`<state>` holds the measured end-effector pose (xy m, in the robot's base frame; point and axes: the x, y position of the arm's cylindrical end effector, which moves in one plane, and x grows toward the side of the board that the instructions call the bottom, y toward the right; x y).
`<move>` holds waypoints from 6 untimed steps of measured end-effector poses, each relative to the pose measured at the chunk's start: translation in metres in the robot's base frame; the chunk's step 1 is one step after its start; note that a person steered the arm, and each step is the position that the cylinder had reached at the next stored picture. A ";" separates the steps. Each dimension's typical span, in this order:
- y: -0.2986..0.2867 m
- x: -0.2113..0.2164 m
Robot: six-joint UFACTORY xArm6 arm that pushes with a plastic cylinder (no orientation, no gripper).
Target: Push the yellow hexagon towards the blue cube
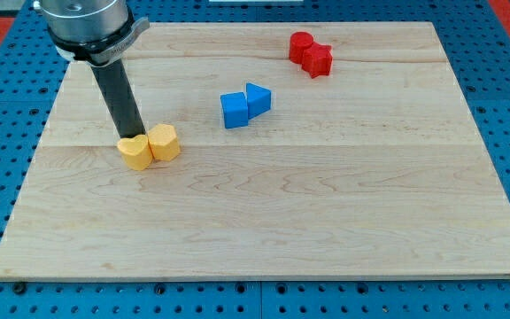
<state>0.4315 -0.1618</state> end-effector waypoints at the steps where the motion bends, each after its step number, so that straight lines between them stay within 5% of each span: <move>1: 0.007 0.009; 3: 0.010 0.048; 6: 0.123 0.003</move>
